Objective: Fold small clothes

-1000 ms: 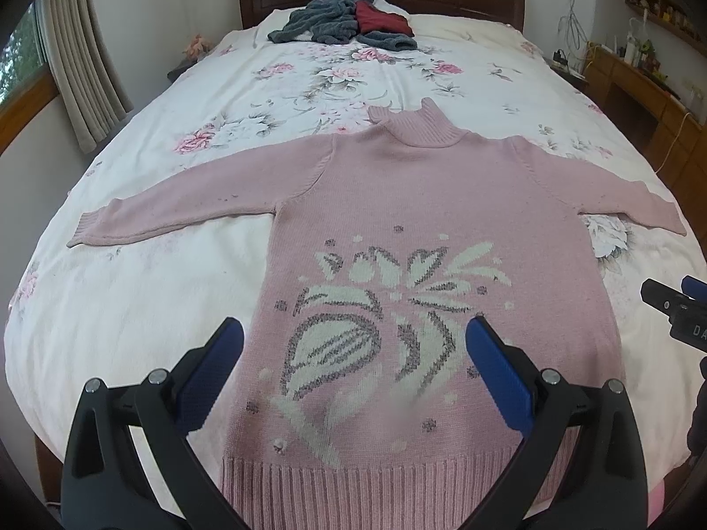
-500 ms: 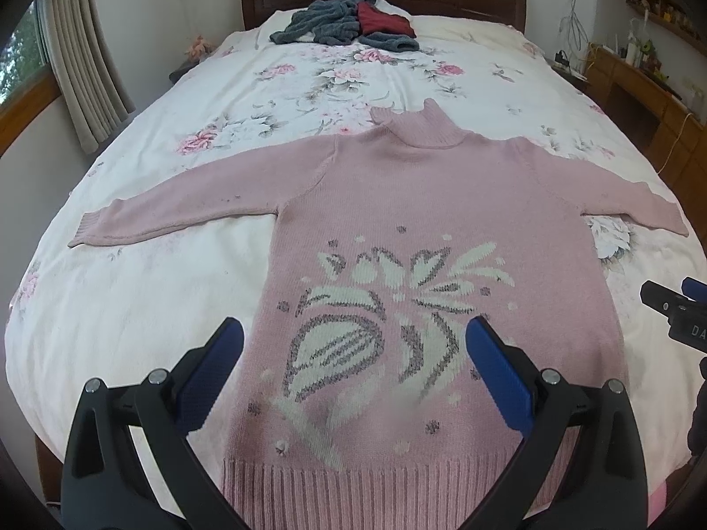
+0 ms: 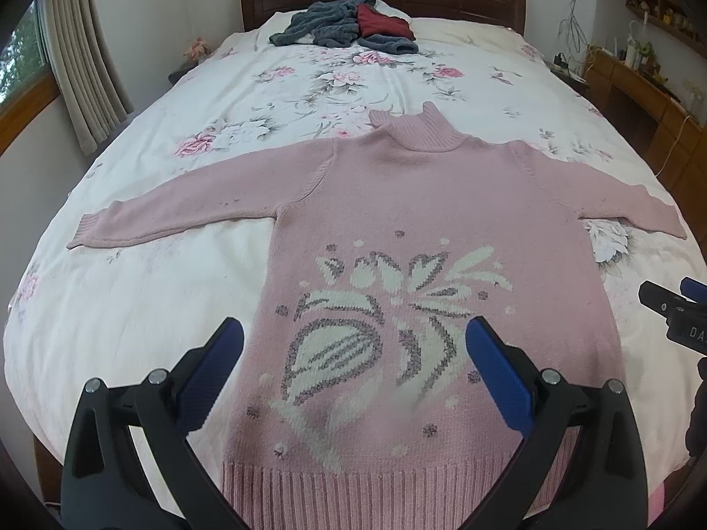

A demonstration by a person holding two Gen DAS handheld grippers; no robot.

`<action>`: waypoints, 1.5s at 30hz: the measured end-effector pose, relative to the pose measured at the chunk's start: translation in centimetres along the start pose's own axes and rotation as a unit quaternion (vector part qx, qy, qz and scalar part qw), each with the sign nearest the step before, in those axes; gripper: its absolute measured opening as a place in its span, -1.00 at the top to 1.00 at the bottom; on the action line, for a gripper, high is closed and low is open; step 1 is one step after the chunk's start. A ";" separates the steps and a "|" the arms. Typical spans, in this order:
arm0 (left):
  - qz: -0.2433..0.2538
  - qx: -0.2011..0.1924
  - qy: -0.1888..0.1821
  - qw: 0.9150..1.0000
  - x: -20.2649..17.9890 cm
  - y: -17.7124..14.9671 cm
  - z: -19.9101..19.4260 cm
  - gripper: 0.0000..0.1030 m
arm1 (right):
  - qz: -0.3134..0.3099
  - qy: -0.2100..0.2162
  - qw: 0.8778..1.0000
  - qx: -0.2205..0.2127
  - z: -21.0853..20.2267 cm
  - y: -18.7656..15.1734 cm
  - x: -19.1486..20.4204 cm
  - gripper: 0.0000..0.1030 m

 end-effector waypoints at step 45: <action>-0.011 0.037 -0.065 0.997 -11.8 6.7 9.5 -0.94 | 0.200 -0.043 0.976 0.067 9.5 1.7 -32.5 -0.89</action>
Point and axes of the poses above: each gripper's, at about its wrist camera, not at the fingertips, and z roughly the way its jaws point, x to its left, y to its top, the point moved 6 cm from there along z, roughly the way its jaws point, and after that the axes turned 14 degrees about -z, right-handed, at the moved point
